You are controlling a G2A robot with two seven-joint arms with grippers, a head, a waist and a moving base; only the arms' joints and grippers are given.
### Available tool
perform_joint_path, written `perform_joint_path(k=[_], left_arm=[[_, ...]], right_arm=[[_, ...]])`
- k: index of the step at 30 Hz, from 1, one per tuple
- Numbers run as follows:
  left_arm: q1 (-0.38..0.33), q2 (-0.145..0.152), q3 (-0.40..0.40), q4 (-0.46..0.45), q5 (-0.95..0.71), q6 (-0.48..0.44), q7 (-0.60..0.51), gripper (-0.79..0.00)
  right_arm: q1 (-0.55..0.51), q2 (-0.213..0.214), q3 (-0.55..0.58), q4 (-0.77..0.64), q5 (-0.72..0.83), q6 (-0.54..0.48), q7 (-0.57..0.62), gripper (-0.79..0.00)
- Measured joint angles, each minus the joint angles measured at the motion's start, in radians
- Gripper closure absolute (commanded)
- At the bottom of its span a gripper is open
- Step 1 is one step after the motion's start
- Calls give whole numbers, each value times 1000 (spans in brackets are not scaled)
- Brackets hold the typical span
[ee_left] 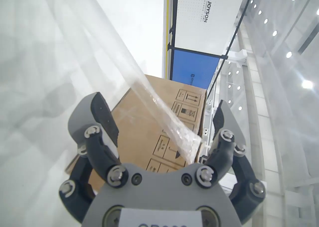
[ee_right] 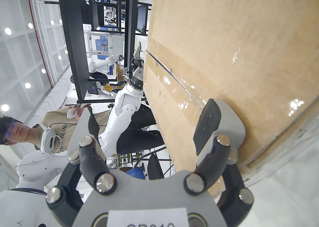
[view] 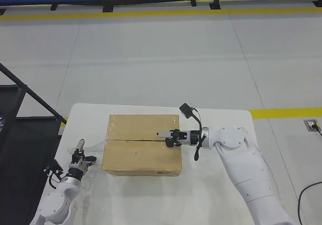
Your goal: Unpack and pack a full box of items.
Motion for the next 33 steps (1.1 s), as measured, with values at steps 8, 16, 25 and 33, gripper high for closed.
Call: perform_joint_path(k=[8, 16, 25, 33], left_arm=[[-125, -15, 40, 132, -48, -64, -51, -785], [-84, -16, 3, 81, -63, -170, -72, -785], [33, -17, -41, -110, 25, -232, 44, -785], [79, -21, -60, -226, 95, -249, 106, -785]], right_arm=[[0, 0, 0, 0, 0, 0, 0, -785], [0, 0, 0, 0, 0, 0, 0, -785], [0, 0, 0, 0, 0, 0, 0, -785], [0, 0, 0, 0, 0, 0, 0, -785]])
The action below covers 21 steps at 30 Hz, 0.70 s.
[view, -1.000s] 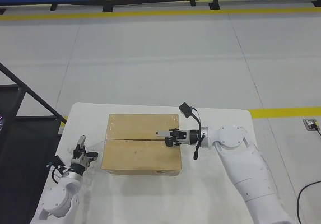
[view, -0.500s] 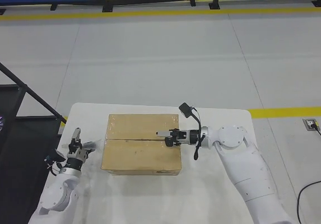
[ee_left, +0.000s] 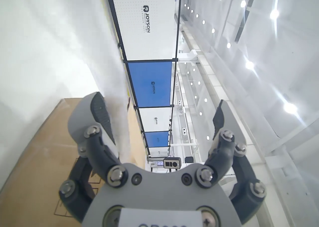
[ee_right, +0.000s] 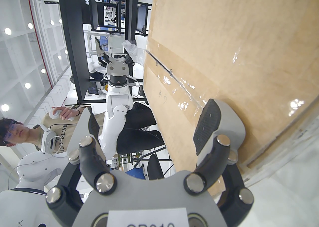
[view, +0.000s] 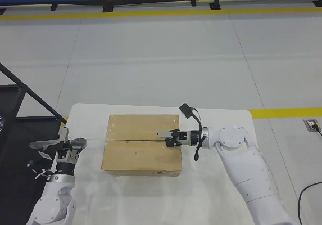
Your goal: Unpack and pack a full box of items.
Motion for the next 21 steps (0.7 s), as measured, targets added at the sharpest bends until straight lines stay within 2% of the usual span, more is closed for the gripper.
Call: perform_joint_path(k=[5, 21], left_arm=[[17, -3, -1, -58, 48, 8, 16, -785], [17, -11, 21, -151, 177, 31, 15, -785]], right_arm=[[0, 0, 0, 0, 0, 0, 0, -785], [0, 0, 0, 0, 0, 0, 0, -785]])
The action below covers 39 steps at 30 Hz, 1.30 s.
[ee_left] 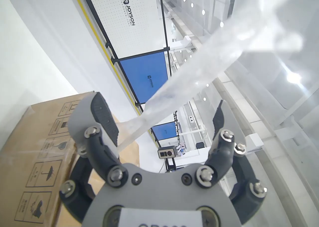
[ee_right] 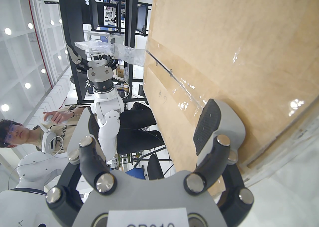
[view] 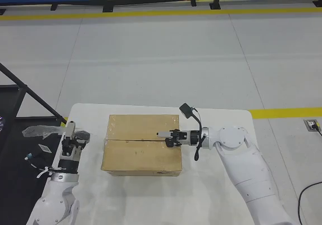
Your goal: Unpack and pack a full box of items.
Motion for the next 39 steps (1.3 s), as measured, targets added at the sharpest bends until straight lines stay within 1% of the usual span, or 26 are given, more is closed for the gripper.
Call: perform_joint_path(k=[6, 13, 18, 28, 34, 39], left_arm=[[-10, -4, 26, -20, 42, 17, -8, -785], [-36, -11, 76, -27, 98, 43, -15, -785], [-56, -17, 103, -18, 125, 60, -11, -785], [-90, -25, 146, -15, 187, 88, -23, -785], [-113, -29, 166, -10, 215, 105, -37, -785], [-129, -32, 180, -4, 230, 114, -48, -785]], right_arm=[[0, 0, 0, 0, 0, 0, 0, -785], [-3, 0, 0, -4, 0, 0, -4, -785], [-58, 12, 17, -96, -4, -3, -75, -785], [-155, 46, 65, -288, -24, 45, -84, -785], [-186, 61, 78, -341, -24, 60, -85, -785], [-195, 70, 82, -349, -14, 60, -87, -785]])
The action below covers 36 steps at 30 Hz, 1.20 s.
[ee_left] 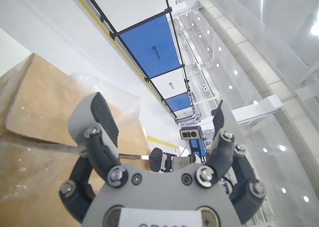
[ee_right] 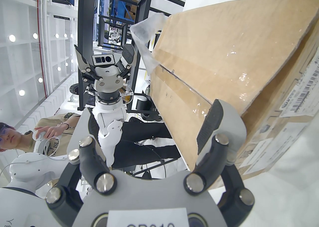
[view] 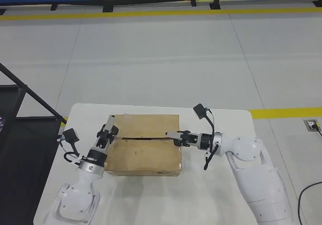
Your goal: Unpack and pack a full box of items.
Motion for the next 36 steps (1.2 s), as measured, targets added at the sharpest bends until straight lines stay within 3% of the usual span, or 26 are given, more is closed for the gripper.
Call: perform_joint_path(k=[12, 18, 20, 28, 36], left_arm=[[-23, -8, 18, 18, 14, 17, -9, -785], [-17, -9, -35, 3, -21, 14, 19, -785], [-20, -4, -72, 12, -35, 27, -12, -785], [-96, 20, -138, 108, -30, 62, -319, -785], [-128, 22, -99, 144, -1, 29, -388, -785]], right_arm=[[2, 17, -15, 3, 23, 1, -12, -785], [6, 24, -24, 10, 34, 1, -17, -785], [6, 27, -26, 13, 38, -2, -17, -785], [11, 37, -36, 24, 59, -11, -19, -785], [1, 47, -40, 23, 69, -10, -28, -785]])
